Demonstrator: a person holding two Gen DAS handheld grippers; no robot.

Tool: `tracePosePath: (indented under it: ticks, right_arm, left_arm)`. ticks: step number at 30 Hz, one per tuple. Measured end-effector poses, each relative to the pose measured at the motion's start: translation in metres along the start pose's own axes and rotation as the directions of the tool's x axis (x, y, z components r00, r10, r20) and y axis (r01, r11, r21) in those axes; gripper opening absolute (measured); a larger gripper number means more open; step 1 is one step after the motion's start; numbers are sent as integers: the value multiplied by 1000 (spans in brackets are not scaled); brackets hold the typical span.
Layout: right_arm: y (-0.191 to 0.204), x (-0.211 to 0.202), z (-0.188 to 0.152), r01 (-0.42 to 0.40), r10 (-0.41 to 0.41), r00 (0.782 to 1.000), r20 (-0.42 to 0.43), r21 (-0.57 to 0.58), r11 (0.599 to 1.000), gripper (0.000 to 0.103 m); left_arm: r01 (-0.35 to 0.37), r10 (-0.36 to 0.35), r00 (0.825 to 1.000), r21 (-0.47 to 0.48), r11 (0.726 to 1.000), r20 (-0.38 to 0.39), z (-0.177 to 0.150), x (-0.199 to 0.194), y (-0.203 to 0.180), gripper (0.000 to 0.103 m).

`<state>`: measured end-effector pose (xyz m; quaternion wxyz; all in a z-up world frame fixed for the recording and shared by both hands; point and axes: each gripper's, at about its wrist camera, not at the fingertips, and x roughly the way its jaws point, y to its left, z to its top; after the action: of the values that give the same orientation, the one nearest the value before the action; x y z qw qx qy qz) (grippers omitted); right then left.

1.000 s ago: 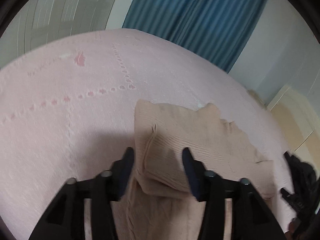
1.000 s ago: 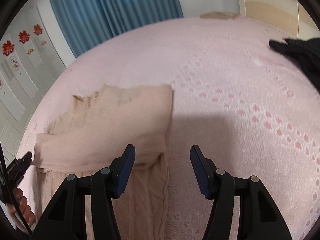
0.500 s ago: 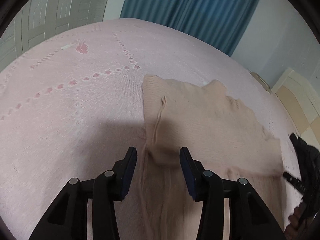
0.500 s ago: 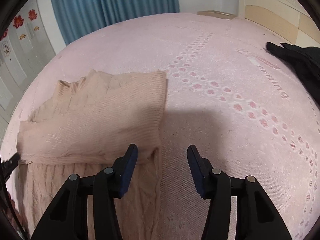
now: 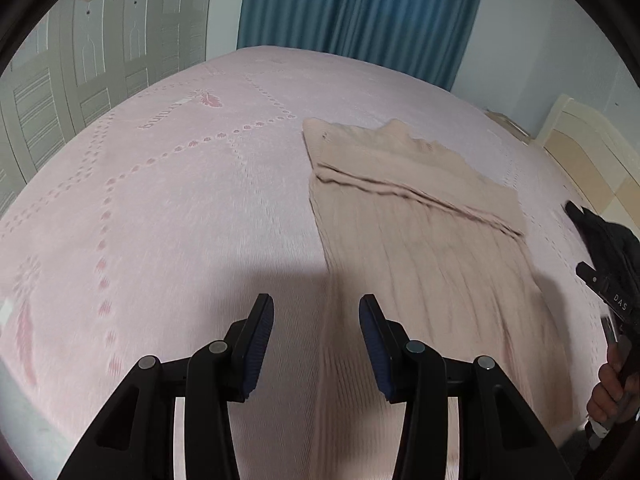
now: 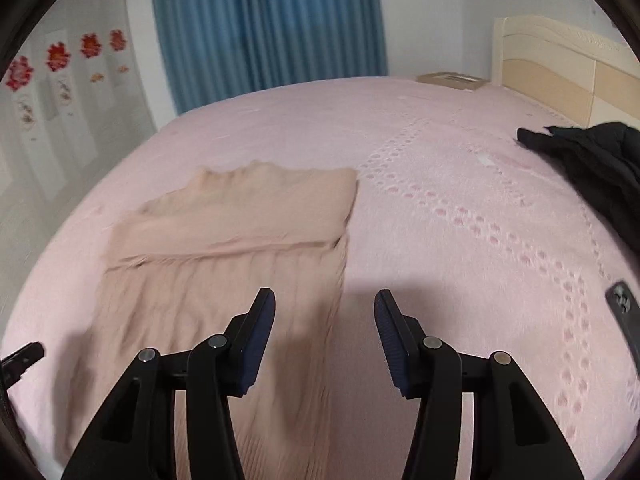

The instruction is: Fold small clothes

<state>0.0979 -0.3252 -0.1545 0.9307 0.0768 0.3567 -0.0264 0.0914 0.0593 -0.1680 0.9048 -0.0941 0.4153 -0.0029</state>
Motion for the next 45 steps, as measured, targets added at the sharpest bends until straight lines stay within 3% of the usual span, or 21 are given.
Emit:
tracePosePath:
  ticks: [5, 10, 15, 18, 22, 25, 29, 31, 34, 41, 45]
  right_arm:
    - [-3, -36, -24, -100, 101, 995, -13, 83, 992, 52]
    - [12, -62, -49, -94, 94, 995, -19, 12, 996, 52]
    - [13, -76, -72, -108, 109, 992, -55, 30, 994, 52]
    - [9, -86, -81, -130, 132, 990, -45, 46, 990, 52]
    - [8, -97, -94, -86, 86, 996, -6, -6, 996, 52]
    - [7, -102, -101, -67, 69, 997, 24, -52, 996, 52]
    - [1, -96, -108, -38, 38, 999, 2, -57, 998, 50]
    - [-1, -94, -109, -28, 28, 1000, -11, -54, 998, 40]
    - [3, -96, -106, -37, 35, 999, -27, -88, 995, 29]
    - [4, -87, -110, -68, 62, 996, -68, -87, 994, 28]
    - [5, -85, -112, -84, 76, 993, -87, -84, 993, 31]
  left_arm:
    - [38, -38, 999, -1, 999, 20, -38, -34, -8, 42]
    - [64, -64, 997, -15, 998, 40, -55, -57, -15, 42]
    - [61, -62, 994, 6, 998, 86, -71, -71, -14, 48]
    - [85, -83, 993, -19, 996, 84, -87, -70, -5, 49]
    - [99, -97, 994, -41, 994, 52, -100, -60, 1, 50]
    - [144, -140, 989, -85, 986, 46, -98, -56, 1, 51]
    - [118, -112, 991, -84, 989, 72, -99, -55, -6, 51]
    - [68, -65, 994, -38, 997, 84, -105, -53, -13, 51]
    - [64, -62, 992, -17, 998, 113, -105, -57, -17, 51]
    - [72, -71, 994, -15, 997, 84, -103, -52, -17, 51]
    - [107, -102, 993, -80, 991, 61, -102, -48, -11, 56]
